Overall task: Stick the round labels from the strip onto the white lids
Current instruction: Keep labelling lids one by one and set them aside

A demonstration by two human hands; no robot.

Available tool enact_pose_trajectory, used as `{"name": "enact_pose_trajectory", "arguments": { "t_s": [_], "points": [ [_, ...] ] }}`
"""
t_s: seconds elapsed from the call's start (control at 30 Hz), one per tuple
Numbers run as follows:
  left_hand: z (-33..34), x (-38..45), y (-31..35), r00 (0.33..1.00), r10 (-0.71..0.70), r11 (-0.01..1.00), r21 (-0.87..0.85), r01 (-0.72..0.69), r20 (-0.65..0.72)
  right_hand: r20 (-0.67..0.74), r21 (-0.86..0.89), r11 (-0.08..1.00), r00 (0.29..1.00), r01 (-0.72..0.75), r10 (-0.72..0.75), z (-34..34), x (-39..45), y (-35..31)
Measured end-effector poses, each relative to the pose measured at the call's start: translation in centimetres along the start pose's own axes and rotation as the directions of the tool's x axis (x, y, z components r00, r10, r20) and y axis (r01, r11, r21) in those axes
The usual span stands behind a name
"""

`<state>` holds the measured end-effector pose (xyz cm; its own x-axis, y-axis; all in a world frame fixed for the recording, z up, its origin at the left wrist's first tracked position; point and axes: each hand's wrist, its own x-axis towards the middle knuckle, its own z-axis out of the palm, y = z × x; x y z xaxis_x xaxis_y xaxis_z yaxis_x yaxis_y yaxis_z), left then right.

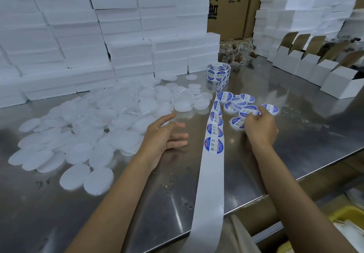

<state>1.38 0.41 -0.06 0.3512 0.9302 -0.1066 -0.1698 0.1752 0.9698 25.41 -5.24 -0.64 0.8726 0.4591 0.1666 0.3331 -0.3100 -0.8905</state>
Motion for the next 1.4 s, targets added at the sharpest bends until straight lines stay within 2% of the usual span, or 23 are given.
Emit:
{"name": "enact_pose_trajectory", "arguments": {
  "t_s": [0.07,0.13,0.3,0.37,0.47,0.53,0.6,0.67,0.8,0.87,0.97,1.13,1.27,1.4],
  "points": [
    [-0.1,0.2,-0.2,1.0,-0.009,1.0,0.022,0.009,-0.003,0.028,-0.119,0.993,1.0,-0.002,0.005,-0.2,0.4,0.2],
    [-0.2,0.3,-0.2,1.0,-0.017,0.999,0.031,0.017,-0.005,0.049,-0.168,0.986,0.999,0.007,0.002,-0.1,0.4,0.1],
    [-0.3,0.4,-0.3,0.999,-0.023,0.999,0.027,0.024,-0.022,0.006,-0.146,0.989,0.999,0.039,-0.038,-0.3,0.1,0.0],
    [-0.2,0.4,-0.3,0.999,-0.019,0.999,0.035,0.02,-0.031,-0.018,-0.113,0.981,0.987,0.157,-0.16,-0.2,-0.3,-0.2],
    [-0.1,0.4,-0.4,0.997,0.014,0.998,0.067,-0.009,-0.07,0.007,-0.052,0.894,0.895,0.445,-0.446,0.7,-1.6,-1.1],
    [-0.1,0.4,-0.4,0.993,0.055,0.993,0.106,-0.044,-0.103,0.109,-0.06,0.803,0.804,0.593,-0.585,1.8,-1.9,-2.3],
    [0.0,0.5,-0.4,0.988,0.088,0.988,0.139,-0.071,-0.124,0.242,-0.098,0.717,0.715,0.69,-0.656,3.3,-1.2,-3.7],
    [0.1,0.5,-0.4,0.985,0.109,0.982,0.167,-0.086,-0.135,0.374,-0.189,0.675,0.687,0.714,-0.623,4.8,0.2,-5.1],
    [0.3,0.7,-0.4,0.983,0.127,0.974,0.207,-0.097,-0.135,0.557,-0.424,0.587,0.709,0.69,-0.432,7.6,3.2,-6.1],
    [0.3,0.8,-0.3,0.984,0.123,0.971,0.222,-0.092,-0.129,0.582,-0.463,0.577,0.722,0.673,-0.375,8.5,4.1,-5.8],
    [0.3,1.0,-0.2,0.986,0.114,0.969,0.232,-0.084,-0.12,0.562,-0.478,0.575,0.734,0.664,-0.381,9.4,4.6,-5.5],
    [0.2,1.2,-0.2,0.988,0.104,0.968,0.242,-0.074,-0.114,0.484,-0.439,0.626,0.757,0.644,-0.439,9.3,3.8,-5.7],
    [0.2,1.0,-0.1,0.988,0.109,0.966,0.246,-0.08,-0.107,0.445,-0.381,0.629,0.731,0.677,-0.517,7.5,2.7,-6.0],
    [0.1,0.9,0.1,0.989,0.101,0.984,0.158,-0.084,-0.104,0.437,-0.144,0.686,0.668,0.713,-0.602,4.7,-0.1,-6.5]
  ]
}}
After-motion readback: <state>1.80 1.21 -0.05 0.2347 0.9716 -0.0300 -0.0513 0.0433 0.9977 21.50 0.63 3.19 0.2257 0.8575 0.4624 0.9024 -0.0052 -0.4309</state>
